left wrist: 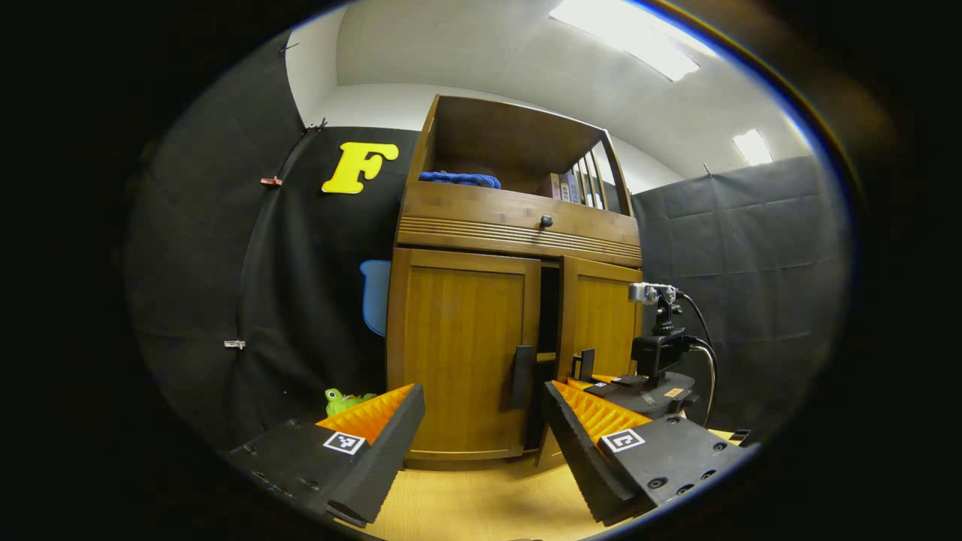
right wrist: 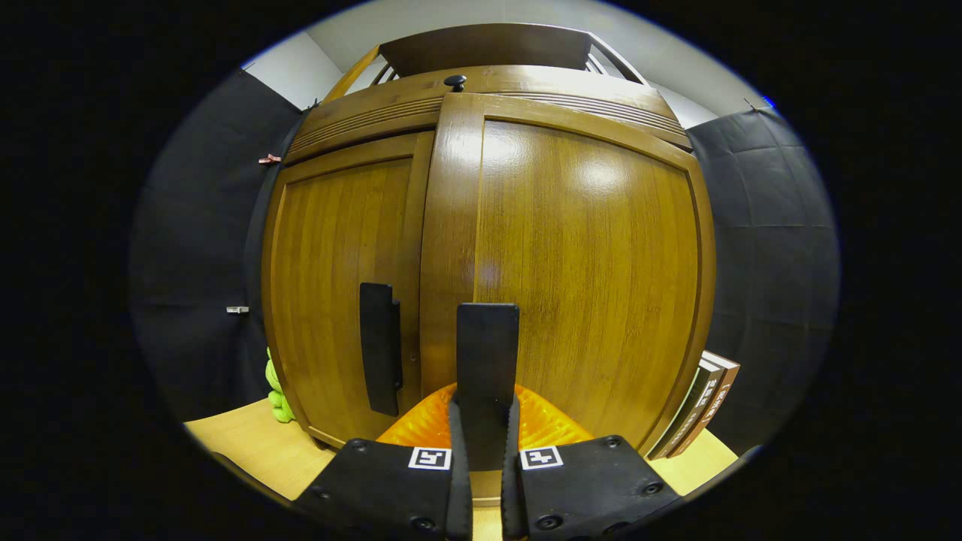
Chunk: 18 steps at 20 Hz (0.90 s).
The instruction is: Open the right door of the double-door shoe cabinet with the right hand, and open the left door with the left hand.
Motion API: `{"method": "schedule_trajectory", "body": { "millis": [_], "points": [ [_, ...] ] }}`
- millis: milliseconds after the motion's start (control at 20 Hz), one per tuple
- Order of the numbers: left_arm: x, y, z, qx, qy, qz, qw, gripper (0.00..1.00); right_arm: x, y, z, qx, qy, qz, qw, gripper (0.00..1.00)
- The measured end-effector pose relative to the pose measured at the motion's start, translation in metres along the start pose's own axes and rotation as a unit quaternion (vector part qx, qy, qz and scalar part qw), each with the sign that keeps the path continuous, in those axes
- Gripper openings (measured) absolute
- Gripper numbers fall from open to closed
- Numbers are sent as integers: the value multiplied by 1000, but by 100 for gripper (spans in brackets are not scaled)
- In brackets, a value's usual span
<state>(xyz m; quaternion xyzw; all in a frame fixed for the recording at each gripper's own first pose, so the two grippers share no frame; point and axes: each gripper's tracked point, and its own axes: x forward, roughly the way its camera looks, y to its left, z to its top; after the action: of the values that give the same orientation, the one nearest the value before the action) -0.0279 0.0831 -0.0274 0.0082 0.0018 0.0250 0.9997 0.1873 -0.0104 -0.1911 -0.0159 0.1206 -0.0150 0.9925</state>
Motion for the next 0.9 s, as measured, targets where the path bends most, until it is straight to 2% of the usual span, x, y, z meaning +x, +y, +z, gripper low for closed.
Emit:
{"method": "schedule_trajectory", "body": {
  "millis": [250, 300, 350, 900],
  "points": [
    [7, -23, -6, 4, 11, -20, 1000, 98, -23, -7, 1, 1, 0, 12, 1000, 19],
    [8, -26, -7, 3, 12, -23, 1000, 98, -29, -9, 2, 0, 0, 14, 1000, 23],
    [10, -30, -8, 2, 12, -27, 1000, 98, -36, -12, 1, 1, 0, 16, 1000, 19],
    [27, -85, -15, -13, 16, -78, 997, 98, -98, -46, 5, 1, -2, 24, 1000, 18]
  ]
}}
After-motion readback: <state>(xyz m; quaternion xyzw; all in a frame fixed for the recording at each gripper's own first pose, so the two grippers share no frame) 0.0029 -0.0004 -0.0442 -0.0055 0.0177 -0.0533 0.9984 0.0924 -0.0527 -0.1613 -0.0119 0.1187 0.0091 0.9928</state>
